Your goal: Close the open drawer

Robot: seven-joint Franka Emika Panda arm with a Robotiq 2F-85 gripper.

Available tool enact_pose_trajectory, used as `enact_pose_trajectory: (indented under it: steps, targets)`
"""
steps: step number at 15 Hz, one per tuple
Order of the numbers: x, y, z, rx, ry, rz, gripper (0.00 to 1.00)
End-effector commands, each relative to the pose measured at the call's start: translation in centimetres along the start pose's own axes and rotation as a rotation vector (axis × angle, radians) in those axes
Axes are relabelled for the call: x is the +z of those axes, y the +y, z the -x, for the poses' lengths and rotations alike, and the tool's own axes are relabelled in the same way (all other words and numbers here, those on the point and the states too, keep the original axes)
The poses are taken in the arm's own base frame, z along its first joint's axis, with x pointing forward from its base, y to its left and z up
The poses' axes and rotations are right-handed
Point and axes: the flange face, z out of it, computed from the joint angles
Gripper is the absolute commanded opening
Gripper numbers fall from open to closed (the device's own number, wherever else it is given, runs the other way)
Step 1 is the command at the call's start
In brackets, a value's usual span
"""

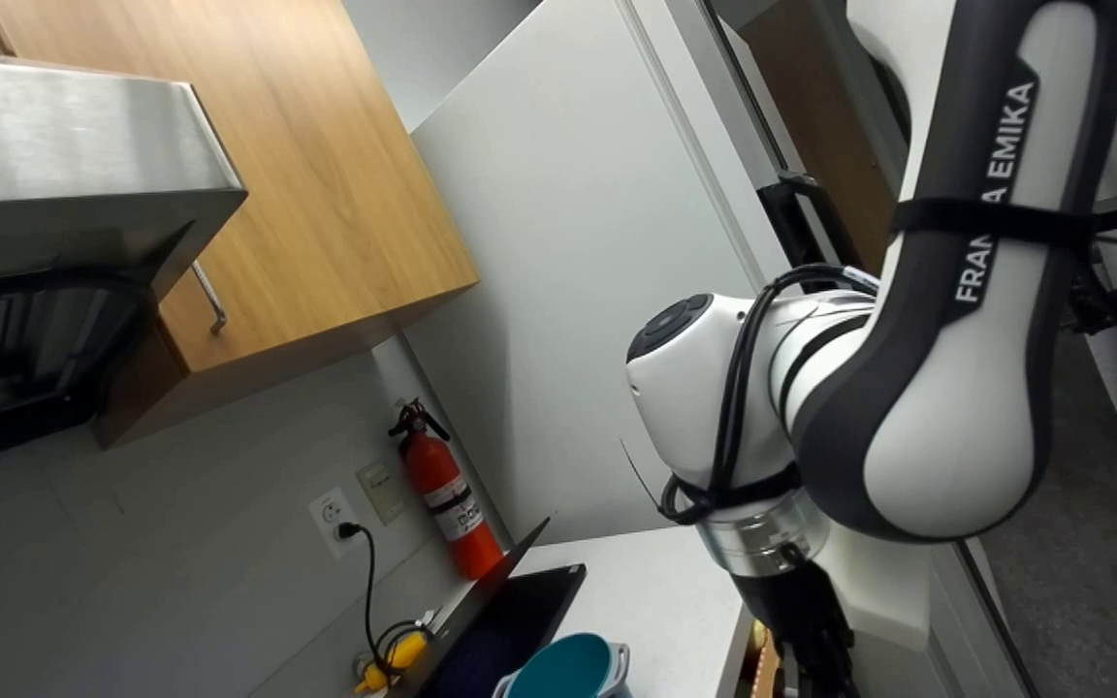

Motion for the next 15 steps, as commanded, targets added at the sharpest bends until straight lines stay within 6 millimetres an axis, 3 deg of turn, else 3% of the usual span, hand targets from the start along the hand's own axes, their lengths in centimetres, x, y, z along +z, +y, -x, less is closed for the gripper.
enact_pose_trajectory:
  steps: [1, 12, 13, 14, 15]
  targets:
    - [-2.9, 0.8, 2.7, -0.010, 0.014, 0.020, 0.00]
    - [-8.1, 0.7, 9.8, -0.057, 0.064, 0.048, 0.00]
    - [-8.5, 0.7, 10.3, -0.061, 0.069, 0.049, 0.26]
    - [-8.9, 0.6, 10.8, -0.061, 0.074, 0.050, 0.27]
    - [-9.3, 0.6, 11.3, -0.063, 0.081, 0.054, 0.34]
